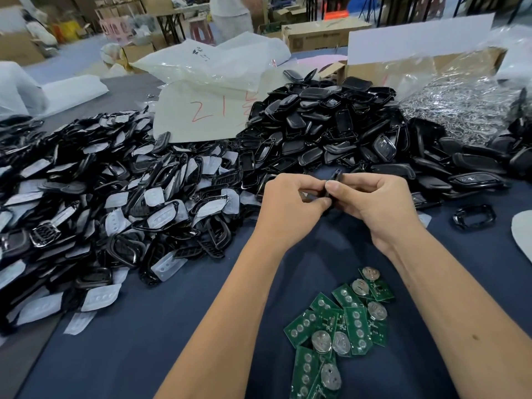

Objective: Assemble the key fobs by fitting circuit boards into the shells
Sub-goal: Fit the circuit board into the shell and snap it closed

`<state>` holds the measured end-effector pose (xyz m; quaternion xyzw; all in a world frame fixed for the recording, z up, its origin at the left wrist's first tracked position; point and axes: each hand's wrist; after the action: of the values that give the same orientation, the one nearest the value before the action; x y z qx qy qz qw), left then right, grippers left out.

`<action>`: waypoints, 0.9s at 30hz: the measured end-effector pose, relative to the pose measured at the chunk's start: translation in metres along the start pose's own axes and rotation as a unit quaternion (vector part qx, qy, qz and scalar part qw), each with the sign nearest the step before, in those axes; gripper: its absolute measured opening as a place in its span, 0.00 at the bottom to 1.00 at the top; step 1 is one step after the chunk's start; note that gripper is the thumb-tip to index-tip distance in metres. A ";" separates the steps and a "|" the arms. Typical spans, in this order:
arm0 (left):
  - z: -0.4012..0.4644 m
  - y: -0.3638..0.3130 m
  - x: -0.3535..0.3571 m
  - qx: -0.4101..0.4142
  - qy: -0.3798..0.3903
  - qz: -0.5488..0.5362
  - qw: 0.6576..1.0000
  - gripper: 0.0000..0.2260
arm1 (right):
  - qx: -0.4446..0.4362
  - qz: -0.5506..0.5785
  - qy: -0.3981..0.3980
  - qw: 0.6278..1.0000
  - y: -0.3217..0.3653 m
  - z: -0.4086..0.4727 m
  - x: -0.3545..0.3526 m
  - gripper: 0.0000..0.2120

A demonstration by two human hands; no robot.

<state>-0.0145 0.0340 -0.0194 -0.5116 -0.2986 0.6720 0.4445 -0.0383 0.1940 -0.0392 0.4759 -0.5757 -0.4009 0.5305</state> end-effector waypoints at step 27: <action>0.001 0.005 -0.009 0.001 0.034 0.102 0.994 0.14 | -0.097 -0.187 0.124 0.970 -0.002 0.008 -0.022 0.11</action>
<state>-0.0163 0.0242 -0.0191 -0.5614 -0.2285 0.6964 0.3842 -0.0460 0.2142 -0.0470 0.5674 -0.3648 -0.4849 0.5567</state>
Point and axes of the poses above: each hand's wrist, its own z-axis towards the middle knuckle, its own x-axis out of the palm, y = z × x, and after that the axes turned 8 degrees about x, right-handed
